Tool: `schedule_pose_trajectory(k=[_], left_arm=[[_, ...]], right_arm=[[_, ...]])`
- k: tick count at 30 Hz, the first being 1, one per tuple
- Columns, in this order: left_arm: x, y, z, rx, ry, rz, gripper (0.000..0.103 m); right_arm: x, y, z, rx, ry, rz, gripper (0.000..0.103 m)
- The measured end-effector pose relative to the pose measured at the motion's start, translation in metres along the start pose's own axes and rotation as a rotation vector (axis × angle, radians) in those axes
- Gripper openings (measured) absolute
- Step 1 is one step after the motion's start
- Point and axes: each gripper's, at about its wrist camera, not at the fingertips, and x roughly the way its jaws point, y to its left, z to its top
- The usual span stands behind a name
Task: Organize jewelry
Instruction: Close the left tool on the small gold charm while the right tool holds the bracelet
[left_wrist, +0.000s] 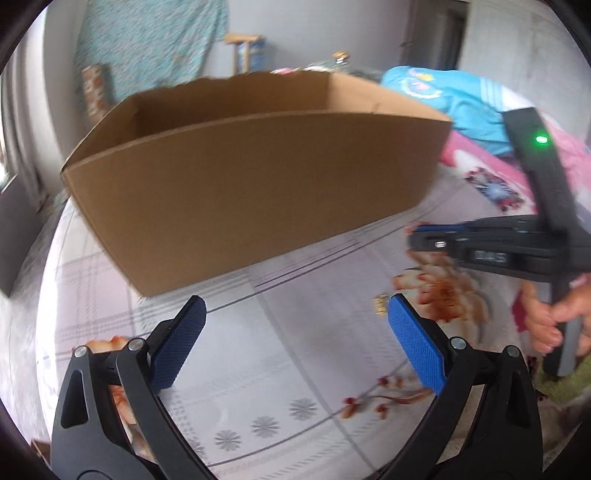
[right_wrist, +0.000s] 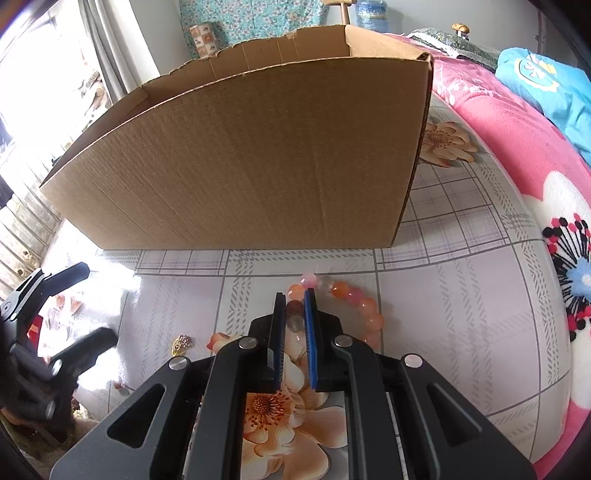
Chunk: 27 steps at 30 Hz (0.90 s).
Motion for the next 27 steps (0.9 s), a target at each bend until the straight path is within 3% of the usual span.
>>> schedule_pose_trajectory(k=[2,5,15,21,27], left_arm=[[0.0,-0.01,0.002,0.039,-0.006,-0.027,0.093],[0.01,-0.023,0.006,0.09,0.025,-0.056,0.07],[0.029,-0.041,-0.002,0.104,0.132,-0.117,0.022],[0.034,-0.056,-0.003,0.136,0.144,-0.12,0.016],[0.041,-0.071,-0.002,0.205,0.141,-0.053,0.004]], right_arm=[[-0.001,-0.004,-0.001,0.01,-0.002,0.017,0.01],[-0.001,-0.008,-0.001,0.019,-0.007,0.034,0.01],[-0.004,-0.022,-0.007,0.028,-0.019,0.063,0.01],[-0.005,-0.022,-0.008,0.029,-0.024,0.068,0.01],[-0.005,-0.021,-0.009,0.028,-0.026,0.069,0.01]])
